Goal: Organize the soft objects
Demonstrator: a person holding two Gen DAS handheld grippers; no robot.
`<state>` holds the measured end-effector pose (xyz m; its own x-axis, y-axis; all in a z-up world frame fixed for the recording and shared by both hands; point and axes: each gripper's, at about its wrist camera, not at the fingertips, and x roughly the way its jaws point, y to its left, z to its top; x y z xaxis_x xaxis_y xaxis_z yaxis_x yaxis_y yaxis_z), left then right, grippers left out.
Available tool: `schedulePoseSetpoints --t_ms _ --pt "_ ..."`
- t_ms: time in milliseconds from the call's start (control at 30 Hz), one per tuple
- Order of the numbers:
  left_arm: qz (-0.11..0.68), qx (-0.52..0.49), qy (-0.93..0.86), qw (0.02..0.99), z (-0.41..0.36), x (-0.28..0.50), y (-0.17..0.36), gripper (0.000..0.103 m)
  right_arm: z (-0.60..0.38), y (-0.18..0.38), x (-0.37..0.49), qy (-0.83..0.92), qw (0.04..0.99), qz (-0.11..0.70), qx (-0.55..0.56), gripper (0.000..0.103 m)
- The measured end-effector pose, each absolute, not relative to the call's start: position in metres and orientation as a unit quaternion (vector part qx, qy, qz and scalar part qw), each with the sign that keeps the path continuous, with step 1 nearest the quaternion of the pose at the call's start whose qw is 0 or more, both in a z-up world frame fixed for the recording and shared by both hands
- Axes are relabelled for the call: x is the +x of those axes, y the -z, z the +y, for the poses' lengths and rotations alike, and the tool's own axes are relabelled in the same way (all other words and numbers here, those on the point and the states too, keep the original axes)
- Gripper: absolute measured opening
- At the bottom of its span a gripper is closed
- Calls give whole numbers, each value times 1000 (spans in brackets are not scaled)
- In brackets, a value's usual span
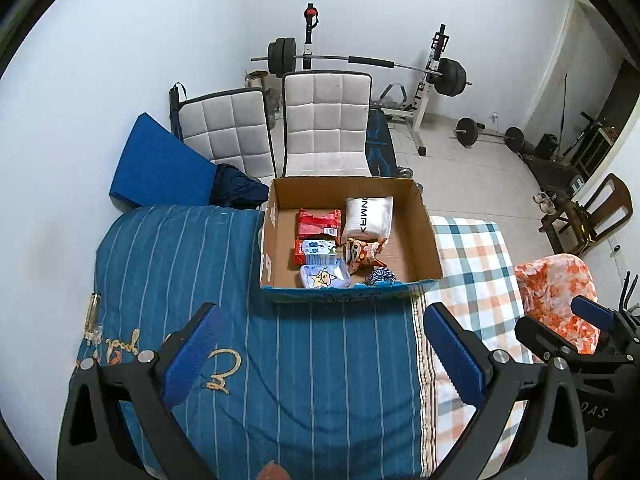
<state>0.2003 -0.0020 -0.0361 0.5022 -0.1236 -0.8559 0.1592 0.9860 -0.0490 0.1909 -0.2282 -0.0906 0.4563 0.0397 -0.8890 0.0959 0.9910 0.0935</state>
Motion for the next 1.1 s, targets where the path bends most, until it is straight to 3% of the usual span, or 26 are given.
schedulePoseSetpoints --t_ms 367,1100 --pt "478 3 77 875 5 175 24 103 -223 66 144 13 852 521 50 103" --pt "442 37 43 895 -10 173 20 103 -235 42 162 52 879 474 36 103"
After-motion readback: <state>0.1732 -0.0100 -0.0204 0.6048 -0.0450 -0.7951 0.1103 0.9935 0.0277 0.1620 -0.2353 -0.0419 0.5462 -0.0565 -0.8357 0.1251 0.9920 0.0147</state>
